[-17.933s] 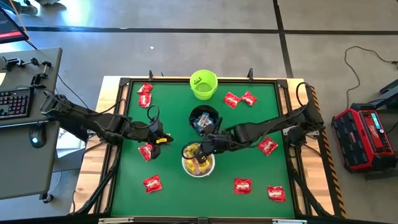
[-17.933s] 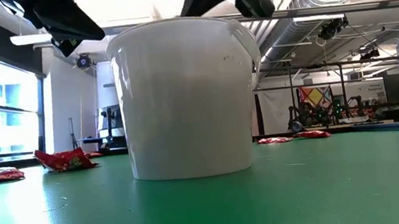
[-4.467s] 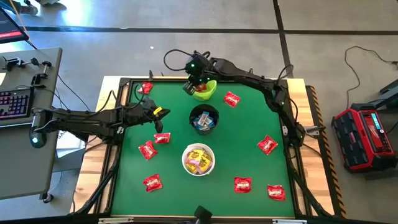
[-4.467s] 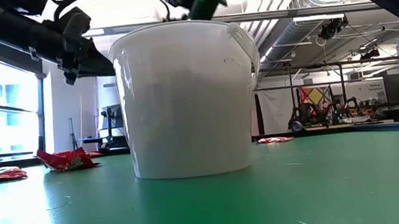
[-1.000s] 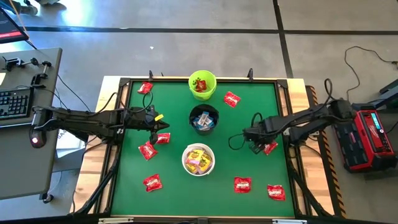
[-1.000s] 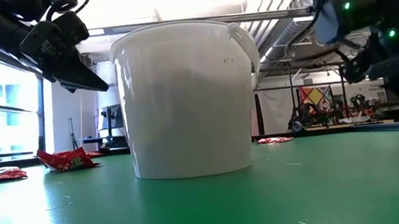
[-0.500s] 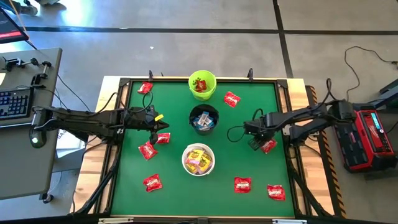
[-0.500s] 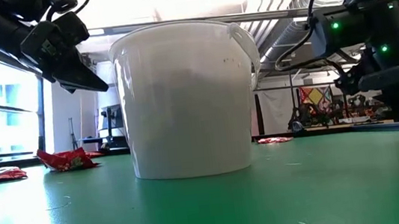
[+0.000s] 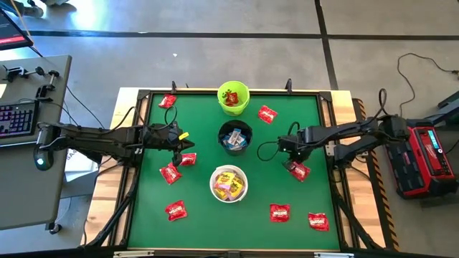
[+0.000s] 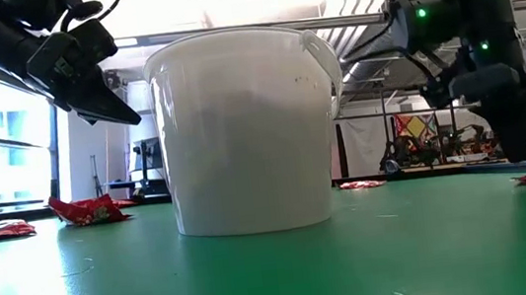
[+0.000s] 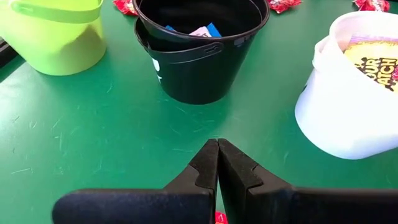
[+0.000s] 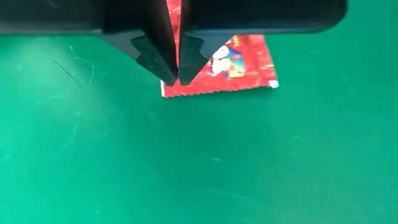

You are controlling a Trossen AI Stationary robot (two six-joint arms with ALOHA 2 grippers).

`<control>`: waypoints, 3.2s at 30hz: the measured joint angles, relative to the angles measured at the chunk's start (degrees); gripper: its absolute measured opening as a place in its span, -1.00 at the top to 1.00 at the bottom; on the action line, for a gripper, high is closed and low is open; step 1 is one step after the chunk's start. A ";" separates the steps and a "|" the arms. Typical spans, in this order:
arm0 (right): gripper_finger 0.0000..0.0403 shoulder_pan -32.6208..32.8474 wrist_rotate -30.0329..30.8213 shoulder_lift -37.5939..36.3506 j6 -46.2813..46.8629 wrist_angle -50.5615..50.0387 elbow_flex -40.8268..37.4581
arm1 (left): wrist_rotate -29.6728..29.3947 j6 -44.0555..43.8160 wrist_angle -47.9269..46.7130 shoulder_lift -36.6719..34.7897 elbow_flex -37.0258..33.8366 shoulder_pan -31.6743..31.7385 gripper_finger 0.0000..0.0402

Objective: Sort candy by brand, put in halloween buckets
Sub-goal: Put the red candy into the green bucket

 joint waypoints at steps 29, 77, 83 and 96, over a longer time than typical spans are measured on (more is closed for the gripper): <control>0.56 -8.24 -22.66 -0.13 -12.54 0.19 -10.47 | 0.02 -2.77 -1.07 0.00 -0.02 -0.02 1.00; 1.00 -22.33 7.27 30.69 -16.26 18.62 56.99 | -2.52 -4.18 -1.05 0.00 -0.02 0.00 1.00; 1.00 -24.87 6.04 35.12 -17.43 18.65 58.33 | -2.55 -4.57 -1.07 0.00 -0.02 -0.02 1.00; 1.00 -26.93 5.20 38.86 -17.37 18.68 58.35 | -2.54 -4.52 -1.09 0.00 -0.02 0.00 1.00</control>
